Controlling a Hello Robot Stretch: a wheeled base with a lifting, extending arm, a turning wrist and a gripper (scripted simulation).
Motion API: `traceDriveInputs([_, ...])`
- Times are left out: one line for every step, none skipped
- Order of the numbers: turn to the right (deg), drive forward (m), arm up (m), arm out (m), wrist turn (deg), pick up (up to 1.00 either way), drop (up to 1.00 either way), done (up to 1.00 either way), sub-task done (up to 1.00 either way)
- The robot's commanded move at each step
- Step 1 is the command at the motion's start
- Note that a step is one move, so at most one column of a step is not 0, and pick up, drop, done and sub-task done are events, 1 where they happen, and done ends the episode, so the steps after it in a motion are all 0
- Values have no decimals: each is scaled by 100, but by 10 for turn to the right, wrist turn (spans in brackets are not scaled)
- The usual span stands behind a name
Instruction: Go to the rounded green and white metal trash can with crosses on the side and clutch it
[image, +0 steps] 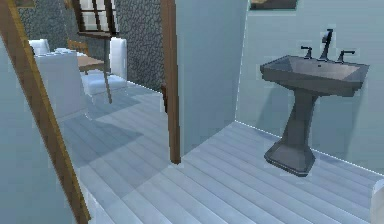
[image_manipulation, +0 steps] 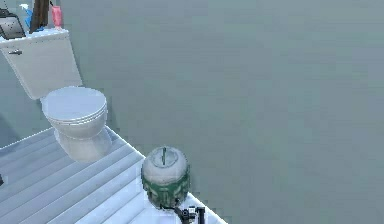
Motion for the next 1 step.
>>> traceDriveInputs([0, 0, 0, 0, 0, 0, 0, 100, 0])
